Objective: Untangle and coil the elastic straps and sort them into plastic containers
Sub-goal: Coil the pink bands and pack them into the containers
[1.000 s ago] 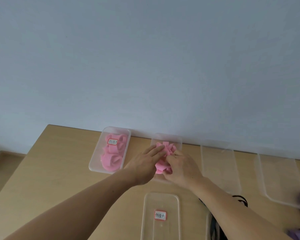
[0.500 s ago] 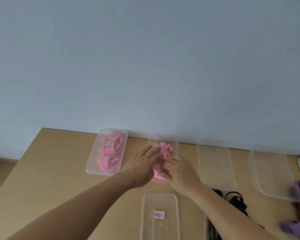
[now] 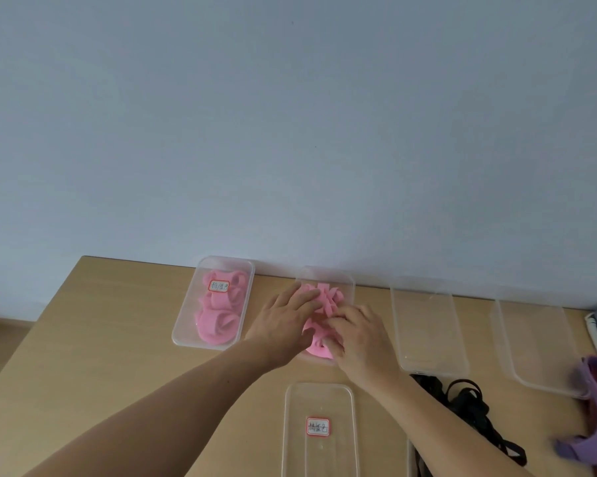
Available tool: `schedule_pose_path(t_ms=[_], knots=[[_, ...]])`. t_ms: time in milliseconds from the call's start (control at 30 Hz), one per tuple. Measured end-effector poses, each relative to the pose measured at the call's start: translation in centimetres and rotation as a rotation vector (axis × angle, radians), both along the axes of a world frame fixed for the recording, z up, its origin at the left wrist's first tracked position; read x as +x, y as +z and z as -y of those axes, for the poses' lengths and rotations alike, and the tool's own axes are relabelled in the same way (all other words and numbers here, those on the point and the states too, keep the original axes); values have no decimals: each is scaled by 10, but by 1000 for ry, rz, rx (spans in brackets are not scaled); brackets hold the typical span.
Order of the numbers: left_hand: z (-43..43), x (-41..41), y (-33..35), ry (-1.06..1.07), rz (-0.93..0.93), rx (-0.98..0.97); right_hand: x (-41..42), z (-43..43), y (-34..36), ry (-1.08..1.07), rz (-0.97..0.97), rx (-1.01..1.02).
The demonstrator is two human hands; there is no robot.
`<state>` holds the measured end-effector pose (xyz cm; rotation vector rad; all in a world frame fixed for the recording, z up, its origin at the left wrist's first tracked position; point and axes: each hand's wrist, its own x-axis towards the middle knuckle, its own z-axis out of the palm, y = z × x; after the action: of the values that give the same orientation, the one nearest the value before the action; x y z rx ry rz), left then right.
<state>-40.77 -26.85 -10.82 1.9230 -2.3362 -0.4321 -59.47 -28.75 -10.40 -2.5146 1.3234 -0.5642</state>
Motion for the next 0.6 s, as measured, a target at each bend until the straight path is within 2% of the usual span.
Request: schedule_pose_path(t_ms=[600], knots=[[-1, 4, 4, 1, -83, -34, 2, -6, 14, -31, -64, 125]])
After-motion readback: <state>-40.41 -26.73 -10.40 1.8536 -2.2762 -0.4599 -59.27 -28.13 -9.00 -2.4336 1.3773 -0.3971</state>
